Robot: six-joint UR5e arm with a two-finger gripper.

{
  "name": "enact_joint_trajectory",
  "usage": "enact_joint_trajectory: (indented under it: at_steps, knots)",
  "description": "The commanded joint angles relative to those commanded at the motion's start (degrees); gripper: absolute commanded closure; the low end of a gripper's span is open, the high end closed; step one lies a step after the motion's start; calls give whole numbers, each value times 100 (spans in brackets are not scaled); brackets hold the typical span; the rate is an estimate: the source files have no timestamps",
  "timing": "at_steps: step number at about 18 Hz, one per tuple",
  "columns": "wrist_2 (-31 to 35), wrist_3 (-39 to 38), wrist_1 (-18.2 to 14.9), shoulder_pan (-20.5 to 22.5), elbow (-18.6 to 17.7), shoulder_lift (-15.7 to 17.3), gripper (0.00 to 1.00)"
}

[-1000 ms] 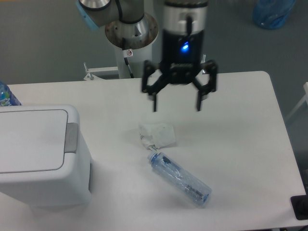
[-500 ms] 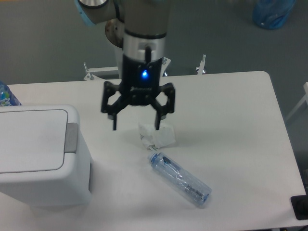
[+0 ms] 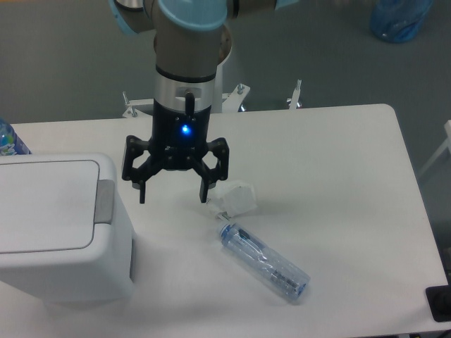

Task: Open the trash can
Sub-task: 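Move the open gripper down toward the white trash can lid, then lower the gripper onto the lid edge and push the lid open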

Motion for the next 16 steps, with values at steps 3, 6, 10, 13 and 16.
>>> enact_joint_trajectory:
  at_steps: [3,6,10,13,16]
  knots:
    - [0,-98,0,-35,0,-9,0]
    - [0,-106,0,-97,0,-17,0]
    - [9,-106,0,-211,0,-79,0]
    - [9,-106,0,-282,-9,-114,0]
    - [9,-106,0,-317,-9,-114,0]
